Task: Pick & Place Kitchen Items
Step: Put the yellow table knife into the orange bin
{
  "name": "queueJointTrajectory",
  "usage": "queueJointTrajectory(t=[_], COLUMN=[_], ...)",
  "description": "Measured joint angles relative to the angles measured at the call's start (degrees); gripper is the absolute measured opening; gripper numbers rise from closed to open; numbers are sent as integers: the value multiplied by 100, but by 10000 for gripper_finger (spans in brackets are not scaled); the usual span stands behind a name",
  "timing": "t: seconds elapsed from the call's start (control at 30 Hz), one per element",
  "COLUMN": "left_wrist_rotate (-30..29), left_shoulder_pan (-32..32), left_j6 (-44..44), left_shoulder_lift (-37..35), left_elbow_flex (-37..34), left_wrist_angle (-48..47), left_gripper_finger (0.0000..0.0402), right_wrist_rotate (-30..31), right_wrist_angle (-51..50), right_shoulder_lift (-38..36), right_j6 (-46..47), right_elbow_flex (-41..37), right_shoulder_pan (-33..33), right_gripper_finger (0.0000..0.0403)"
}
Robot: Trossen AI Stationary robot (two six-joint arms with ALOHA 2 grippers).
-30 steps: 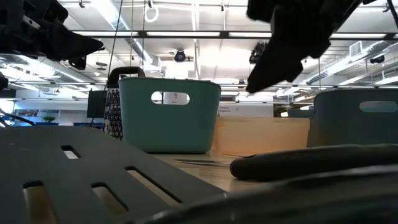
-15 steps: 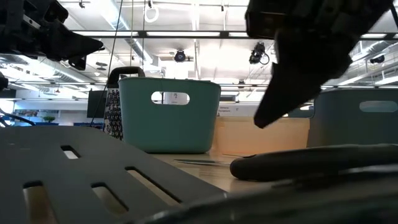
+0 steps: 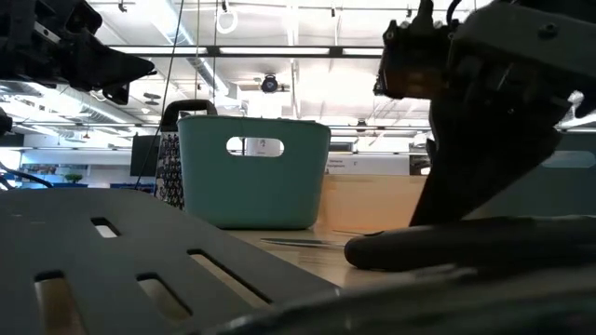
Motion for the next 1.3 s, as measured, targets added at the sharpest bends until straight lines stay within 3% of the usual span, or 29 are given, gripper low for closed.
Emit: queueJointTrajectory(t=[0.37, 0.9, 1.3], left_wrist_rotate=[0, 0, 0], left_shoulder_pan=[0, 0, 1], left_j6=[-26, -31, -50], left_shoulder_lift=[2, 1, 2], left_elbow_flex=[0, 0, 0], left_wrist_angle=[-1, -4, -3], left_gripper_finger=[9, 9, 9], right_wrist_rotate=[-115, -514, -442], right_wrist_angle=[-457, -614, -555], right_shoulder_lift=[-10, -33, -47], right_j6=[-48, -770, -730], right_elbow_flex=[3, 10, 4], right_shoulder_pan=[-33, -334, -359], right_gripper_finger=[127, 54, 54])
